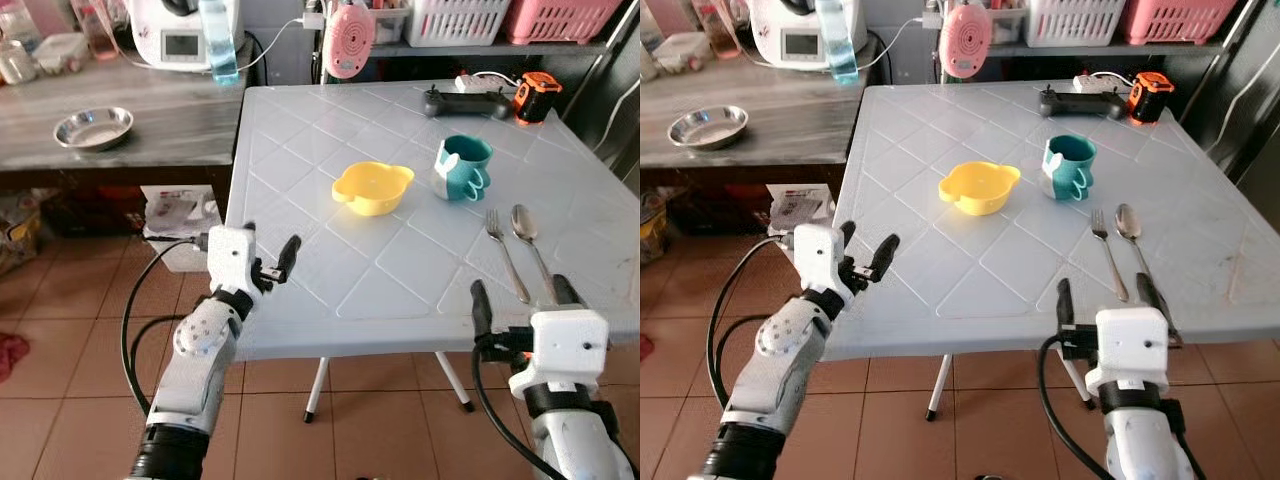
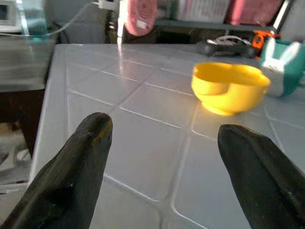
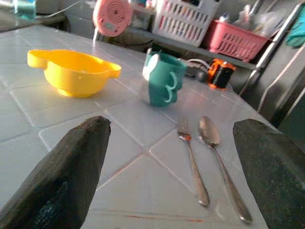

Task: Setting the table

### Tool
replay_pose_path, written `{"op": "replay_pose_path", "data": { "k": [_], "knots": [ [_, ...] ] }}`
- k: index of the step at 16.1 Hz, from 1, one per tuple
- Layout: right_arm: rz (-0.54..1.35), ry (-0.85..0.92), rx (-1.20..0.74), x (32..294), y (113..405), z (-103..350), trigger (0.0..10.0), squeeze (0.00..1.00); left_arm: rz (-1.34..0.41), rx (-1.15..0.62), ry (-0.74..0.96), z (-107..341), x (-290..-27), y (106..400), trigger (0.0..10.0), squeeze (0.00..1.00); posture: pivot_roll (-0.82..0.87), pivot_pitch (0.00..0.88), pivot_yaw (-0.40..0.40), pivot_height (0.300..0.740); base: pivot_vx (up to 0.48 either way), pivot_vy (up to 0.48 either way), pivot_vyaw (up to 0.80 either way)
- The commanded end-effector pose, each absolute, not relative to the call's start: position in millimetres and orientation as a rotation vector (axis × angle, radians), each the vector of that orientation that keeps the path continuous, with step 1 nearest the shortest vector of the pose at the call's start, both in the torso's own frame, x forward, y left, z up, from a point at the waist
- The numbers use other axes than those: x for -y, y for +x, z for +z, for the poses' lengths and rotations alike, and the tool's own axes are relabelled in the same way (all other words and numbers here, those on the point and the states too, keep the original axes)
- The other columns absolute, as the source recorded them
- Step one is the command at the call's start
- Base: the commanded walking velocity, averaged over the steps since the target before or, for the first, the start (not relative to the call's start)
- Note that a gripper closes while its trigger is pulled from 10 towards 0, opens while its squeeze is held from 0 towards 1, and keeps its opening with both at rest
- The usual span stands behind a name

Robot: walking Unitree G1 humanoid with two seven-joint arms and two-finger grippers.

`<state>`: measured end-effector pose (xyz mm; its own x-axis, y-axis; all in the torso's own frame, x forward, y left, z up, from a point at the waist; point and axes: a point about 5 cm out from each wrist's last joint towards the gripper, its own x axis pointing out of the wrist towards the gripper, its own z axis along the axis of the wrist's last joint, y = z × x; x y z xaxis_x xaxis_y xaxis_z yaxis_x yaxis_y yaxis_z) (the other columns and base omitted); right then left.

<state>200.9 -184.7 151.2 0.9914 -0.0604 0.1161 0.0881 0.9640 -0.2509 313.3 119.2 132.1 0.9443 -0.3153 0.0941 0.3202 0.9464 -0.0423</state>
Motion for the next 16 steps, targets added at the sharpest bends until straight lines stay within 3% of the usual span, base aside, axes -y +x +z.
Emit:
{"op": "replay_pose_path", "data": {
  "k": [1,6,8,9,10,11,12,16],
  "knots": [
    [-0.040,-0.259,0.090,183.7,205.1,150.4,10.0,1.00,-0.285,0.081,-0.060,126.4,-120.9,307.8,10.0,0.00,-0.03,0.087,-0.078,0.740,0.000,0.000,0.00],
    [-0.010,-0.267,0.107,182.7,213.9,154.2,10.0,1.00,-0.299,0.100,-0.070,126.9,-116.8,301.4,10.0,0.00,-0.01,0.086,-0.083,0.740,0.000,0.000,0.00],
    [-0.057,-0.226,0.099,180.5,209.2,150.1,10.0,0.81,-0.318,0.105,-0.045,130.7,-120.4,305.9,10.0,0.00,-0.01,0.086,-0.056,0.740,0.000,0.000,-0.56],
    [-0.058,-0.223,0.096,179.6,208.8,149.2,10.0,0.81,-0.317,0.105,-0.042,131.1,-120.9,306.7,10.0,0.00,-0.02,0.087,-0.049,0.740,0.000,0.000,-0.61],
    [-0.065,-0.213,0.088,177.8,206.9,146.5,10.0,0.72,-0.324,0.104,-0.040,132.2,-120.6,308.9,10.0,0.00,-0.02,0.090,-0.041,0.740,0.000,0.000,-0.72],
    [-0.071,-0.207,0.085,175.5,204.7,144.2,10.0,0.70,-0.337,0.106,-0.033,133.7,-118.6,311.1,10.0,0.00,-0.02,0.088,-0.029,0.740,0.000,0.000,-0.74],
    [-0.086,-0.198,0.088,174.6,204.1,143.6,10.0,0.51,-0.348,0.107,-0.027,134.8,-115.4,313.8,10.0,0.00,-0.03,0.084,-0.015,0.740,0.000,0.000,-0.44],
    [-0.117,-0.186,0.099,178.4,205.5,143.3,10.0,0.35,-0.347,0.108,-0.022,136.5,-115.5,317.2,10.0,0.00,-0.03,0.082,0.000,0.740,0.000,0.000,0.00]
  ]
}}
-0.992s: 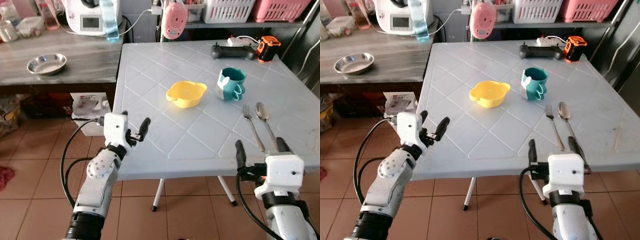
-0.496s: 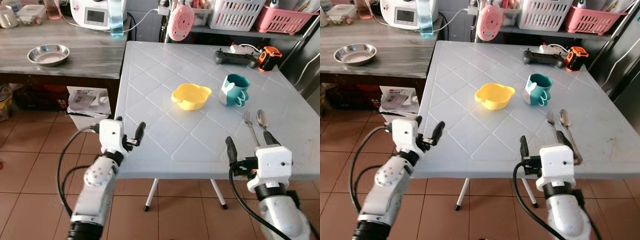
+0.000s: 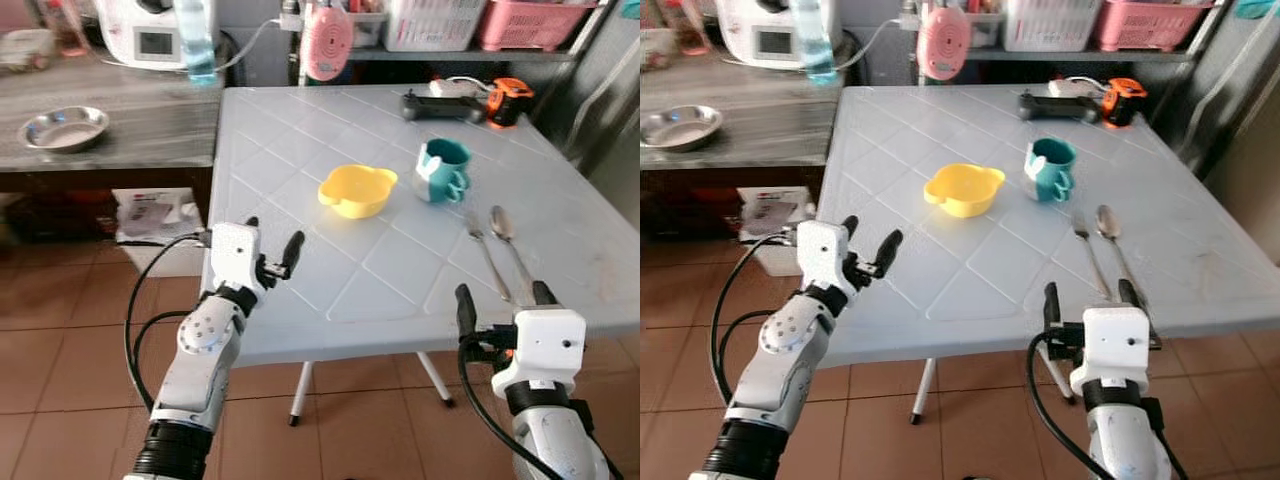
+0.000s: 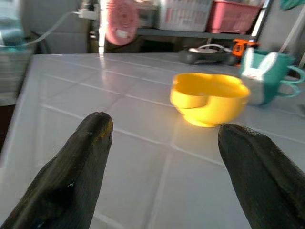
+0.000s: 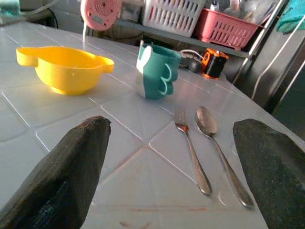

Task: Setting the table

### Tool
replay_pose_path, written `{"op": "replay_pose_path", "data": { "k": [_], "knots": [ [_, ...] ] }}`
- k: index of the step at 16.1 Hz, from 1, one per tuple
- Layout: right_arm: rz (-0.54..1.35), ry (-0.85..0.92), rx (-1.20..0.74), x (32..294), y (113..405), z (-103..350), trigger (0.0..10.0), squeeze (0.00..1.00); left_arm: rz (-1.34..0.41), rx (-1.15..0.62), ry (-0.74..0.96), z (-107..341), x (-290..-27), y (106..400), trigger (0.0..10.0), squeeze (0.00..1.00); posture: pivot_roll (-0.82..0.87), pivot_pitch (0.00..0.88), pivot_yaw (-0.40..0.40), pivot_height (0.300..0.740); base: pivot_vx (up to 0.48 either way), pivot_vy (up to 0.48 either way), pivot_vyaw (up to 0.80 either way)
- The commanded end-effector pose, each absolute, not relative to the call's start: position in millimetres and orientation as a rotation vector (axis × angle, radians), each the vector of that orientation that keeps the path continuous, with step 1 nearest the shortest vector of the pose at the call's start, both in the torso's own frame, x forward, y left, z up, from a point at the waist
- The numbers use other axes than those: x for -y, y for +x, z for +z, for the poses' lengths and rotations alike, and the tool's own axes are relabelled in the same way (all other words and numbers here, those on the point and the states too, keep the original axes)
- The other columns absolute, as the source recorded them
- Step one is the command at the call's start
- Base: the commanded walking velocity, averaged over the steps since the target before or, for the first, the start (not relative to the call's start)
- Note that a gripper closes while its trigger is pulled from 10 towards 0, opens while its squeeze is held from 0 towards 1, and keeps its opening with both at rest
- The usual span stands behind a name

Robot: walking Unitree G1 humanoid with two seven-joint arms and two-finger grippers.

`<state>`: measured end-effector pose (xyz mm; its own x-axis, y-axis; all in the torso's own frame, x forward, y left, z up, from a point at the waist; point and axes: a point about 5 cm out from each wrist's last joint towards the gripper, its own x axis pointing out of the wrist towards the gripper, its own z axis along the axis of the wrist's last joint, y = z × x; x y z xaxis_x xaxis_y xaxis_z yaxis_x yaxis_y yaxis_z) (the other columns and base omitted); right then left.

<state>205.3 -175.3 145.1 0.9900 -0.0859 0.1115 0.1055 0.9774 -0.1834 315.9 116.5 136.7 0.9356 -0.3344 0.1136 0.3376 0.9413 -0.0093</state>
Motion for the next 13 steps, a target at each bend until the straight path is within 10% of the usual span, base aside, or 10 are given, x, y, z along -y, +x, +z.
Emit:
{"op": "replay_pose_path", "data": {
  "k": [1,13],
  "knots": [
    [-0.120,-0.183,0.099,178.6,205.3,143.2,10.0,0.35,-0.346,0.107,-0.021,136.3,-116.0,317.4,10.0,0.00,-0.03,0.082,0.000,0.740,0.000,0.000,0.00],
    [-0.130,-0.175,0.098,177.0,203.3,139.2,10.0,0.25,-0.375,0.090,-0.028,130.8,-115.7,316.8,10.0,0.00,-0.03,0.082,0.003,0.740,0.257,0.000,0.00]
  ]
}}
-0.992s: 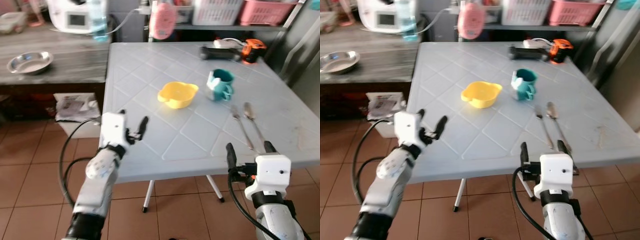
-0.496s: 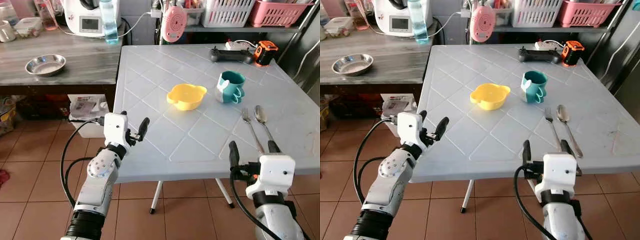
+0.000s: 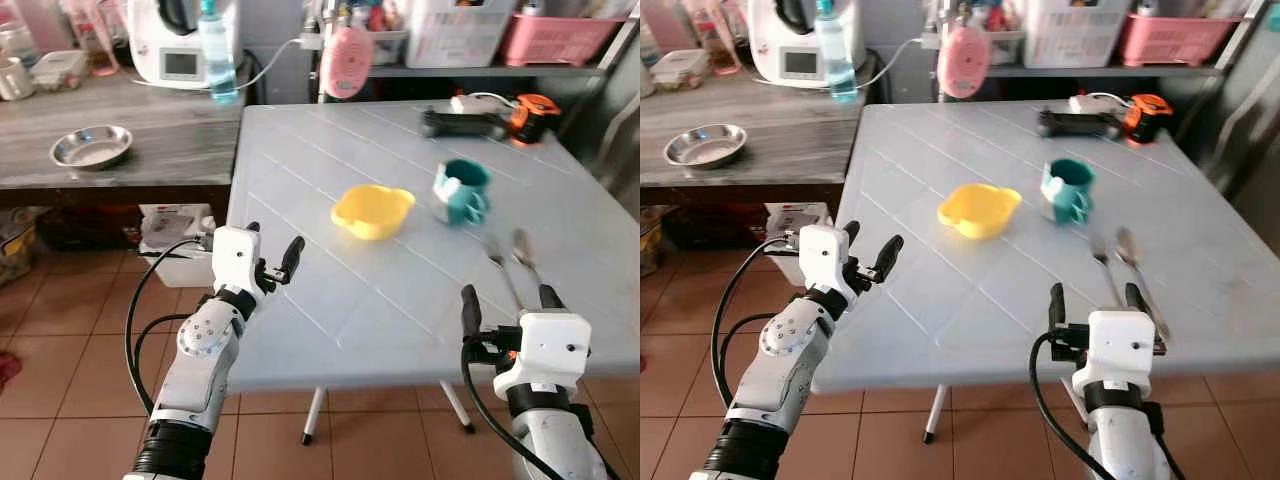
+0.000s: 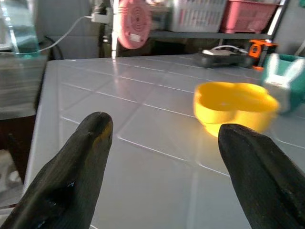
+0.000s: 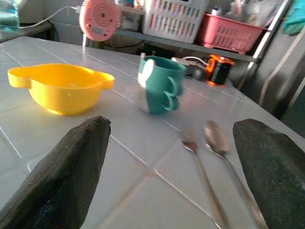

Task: Setting the table

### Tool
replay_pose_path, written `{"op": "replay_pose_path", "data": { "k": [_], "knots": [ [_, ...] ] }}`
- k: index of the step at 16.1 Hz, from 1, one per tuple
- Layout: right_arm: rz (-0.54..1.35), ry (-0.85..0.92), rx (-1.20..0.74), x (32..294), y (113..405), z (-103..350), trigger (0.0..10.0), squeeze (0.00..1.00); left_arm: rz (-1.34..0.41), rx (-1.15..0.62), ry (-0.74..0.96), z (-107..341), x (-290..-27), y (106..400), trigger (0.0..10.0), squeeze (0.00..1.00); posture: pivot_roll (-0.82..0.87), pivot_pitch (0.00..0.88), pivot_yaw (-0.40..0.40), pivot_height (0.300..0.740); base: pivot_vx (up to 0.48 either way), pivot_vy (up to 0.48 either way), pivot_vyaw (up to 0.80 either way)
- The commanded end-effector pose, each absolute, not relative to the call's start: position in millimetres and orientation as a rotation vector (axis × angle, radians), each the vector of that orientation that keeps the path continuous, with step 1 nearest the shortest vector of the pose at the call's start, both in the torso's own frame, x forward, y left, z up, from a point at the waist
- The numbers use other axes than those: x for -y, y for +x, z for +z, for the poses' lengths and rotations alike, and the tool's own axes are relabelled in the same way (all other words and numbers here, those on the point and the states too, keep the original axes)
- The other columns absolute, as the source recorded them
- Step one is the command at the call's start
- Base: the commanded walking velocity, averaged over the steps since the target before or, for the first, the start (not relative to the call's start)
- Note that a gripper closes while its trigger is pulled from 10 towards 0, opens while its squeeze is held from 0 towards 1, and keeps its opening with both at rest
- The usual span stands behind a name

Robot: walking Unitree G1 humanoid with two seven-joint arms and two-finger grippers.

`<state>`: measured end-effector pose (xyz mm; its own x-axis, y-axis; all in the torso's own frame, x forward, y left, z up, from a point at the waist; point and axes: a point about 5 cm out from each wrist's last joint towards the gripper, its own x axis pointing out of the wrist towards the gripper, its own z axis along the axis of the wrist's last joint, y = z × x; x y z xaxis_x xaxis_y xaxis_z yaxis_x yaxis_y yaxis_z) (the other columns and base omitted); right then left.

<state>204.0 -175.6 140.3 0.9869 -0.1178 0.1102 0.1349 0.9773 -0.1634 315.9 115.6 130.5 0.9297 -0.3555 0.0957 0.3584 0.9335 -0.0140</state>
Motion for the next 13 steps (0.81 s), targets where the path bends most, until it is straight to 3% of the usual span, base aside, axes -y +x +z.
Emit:
{"op": "replay_pose_path", "data": {
  "k": [1,13],
  "knots": [
    [-0.129,-0.174,0.097,176.3,203.4,138.8,10.0,0.24,-0.376,0.089,-0.027,130.5,-115.8,316.6,10.0,0.00,-0.03,0.081,0.003,0.740,0.341,0.000,0.00],
    [-0.133,-0.172,0.096,175.7,203.3,137.3,10.0,0.24,-0.403,0.066,-0.037,126.2,-112.6,314.4,10.0,0.00,-0.03,0.084,0.012,0.740,0.321,0.000,0.00]
  ]
}}
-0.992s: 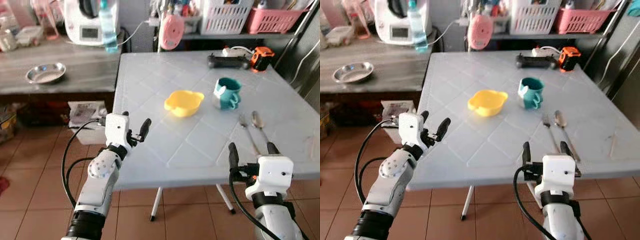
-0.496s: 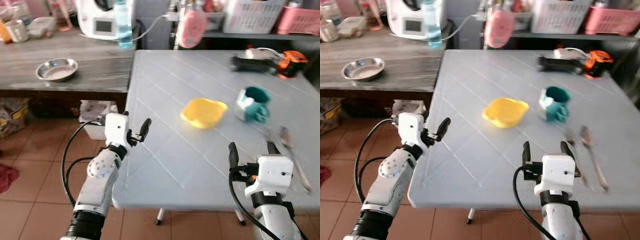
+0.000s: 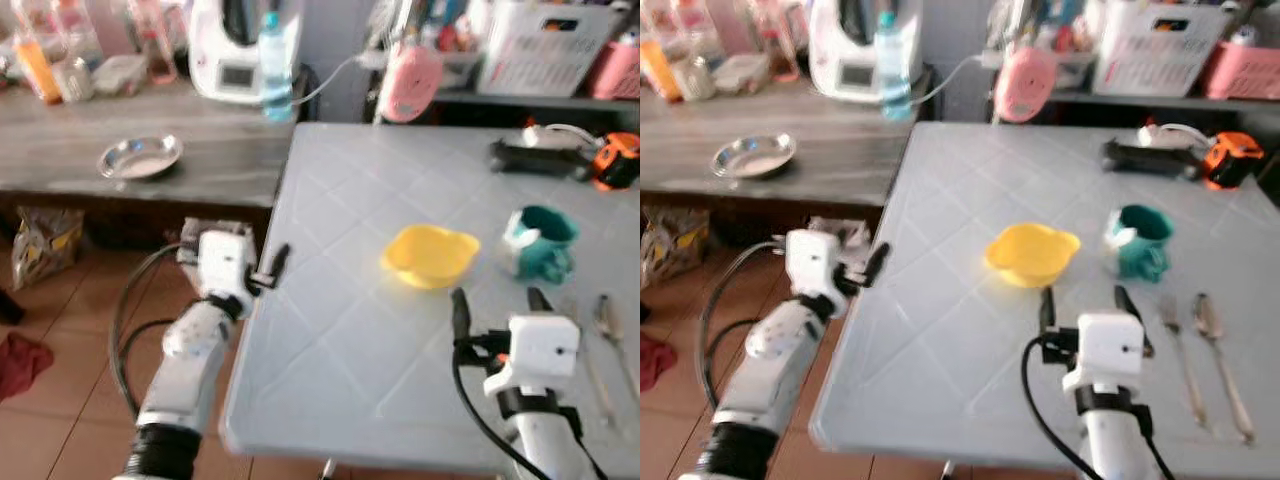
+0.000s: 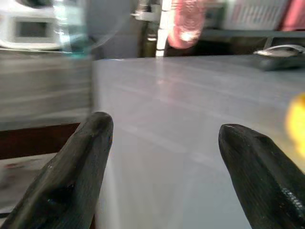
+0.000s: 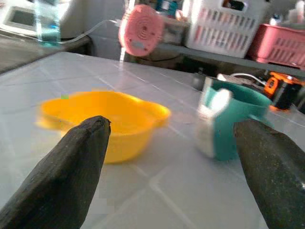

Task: Setting the table

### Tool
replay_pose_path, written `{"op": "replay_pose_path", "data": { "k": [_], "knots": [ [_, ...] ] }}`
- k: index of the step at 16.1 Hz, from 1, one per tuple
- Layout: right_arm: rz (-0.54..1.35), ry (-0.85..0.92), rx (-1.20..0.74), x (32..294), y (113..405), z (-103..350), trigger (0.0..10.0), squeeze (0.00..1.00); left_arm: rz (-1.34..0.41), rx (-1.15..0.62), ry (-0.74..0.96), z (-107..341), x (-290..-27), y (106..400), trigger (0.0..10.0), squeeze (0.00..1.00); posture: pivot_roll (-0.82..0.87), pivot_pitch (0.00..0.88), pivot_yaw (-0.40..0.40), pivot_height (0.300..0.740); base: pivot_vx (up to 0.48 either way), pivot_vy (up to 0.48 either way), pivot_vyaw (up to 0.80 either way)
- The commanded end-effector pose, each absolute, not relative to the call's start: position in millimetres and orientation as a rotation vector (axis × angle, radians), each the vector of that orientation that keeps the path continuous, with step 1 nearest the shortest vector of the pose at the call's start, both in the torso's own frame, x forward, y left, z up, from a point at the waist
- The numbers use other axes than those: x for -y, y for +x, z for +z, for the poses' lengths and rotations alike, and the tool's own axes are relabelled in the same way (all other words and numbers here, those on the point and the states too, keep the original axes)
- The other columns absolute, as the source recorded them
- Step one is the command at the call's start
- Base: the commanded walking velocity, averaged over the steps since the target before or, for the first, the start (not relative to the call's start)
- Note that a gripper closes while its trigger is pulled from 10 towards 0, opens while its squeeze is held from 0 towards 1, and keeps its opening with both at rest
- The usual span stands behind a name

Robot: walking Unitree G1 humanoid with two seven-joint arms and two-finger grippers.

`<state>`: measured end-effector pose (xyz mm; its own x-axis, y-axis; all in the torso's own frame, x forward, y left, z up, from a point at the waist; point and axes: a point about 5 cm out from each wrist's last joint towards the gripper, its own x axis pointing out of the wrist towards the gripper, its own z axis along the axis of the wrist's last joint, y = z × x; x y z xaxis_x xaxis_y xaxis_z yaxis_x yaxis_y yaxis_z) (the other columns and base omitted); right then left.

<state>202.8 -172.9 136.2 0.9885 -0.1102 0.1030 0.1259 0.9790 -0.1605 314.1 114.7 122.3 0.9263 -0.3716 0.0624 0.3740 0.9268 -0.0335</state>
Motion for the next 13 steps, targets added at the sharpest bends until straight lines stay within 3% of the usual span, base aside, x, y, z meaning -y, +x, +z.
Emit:
{"op": "replay_pose_path", "data": {
  "k": [1,4,11,13],
  "knots": [
    [-0.133,-0.173,0.096,175.8,203.2,137.4,10.0,0.24,-0.404,0.064,-0.048,125.9,-112.1,314.2,10.0,0.00,-0.03,0.084,0.012,0.740,0.240,0.000,0.00],
    [-0.130,-0.173,0.094,174.7,203.5,136.8,10.0,0.24,-0.476,0.032,-0.052,120.1,-105.2,311.1,10.0,0.00,-0.03,0.085,0.008,0.740,0.000,0.000,0.00],
    [-0.128,-0.172,0.091,172.6,204.6,136.8,10.0,0.24,-0.563,0.044,-0.066,133.5,-94.4,328.1,10.0,0.00,-0.03,0.089,0.014,0.740,0.000,0.000,-0.79],
    [-0.121,-0.178,0.092,170.1,204.2,137.1,10.0,0.24,-0.557,0.051,-0.084,142.0,-94.6,338.5,10.0,0.00,-0.04,0.090,0.016,0.740,0.000,0.000,-0.25]
  ]
}}
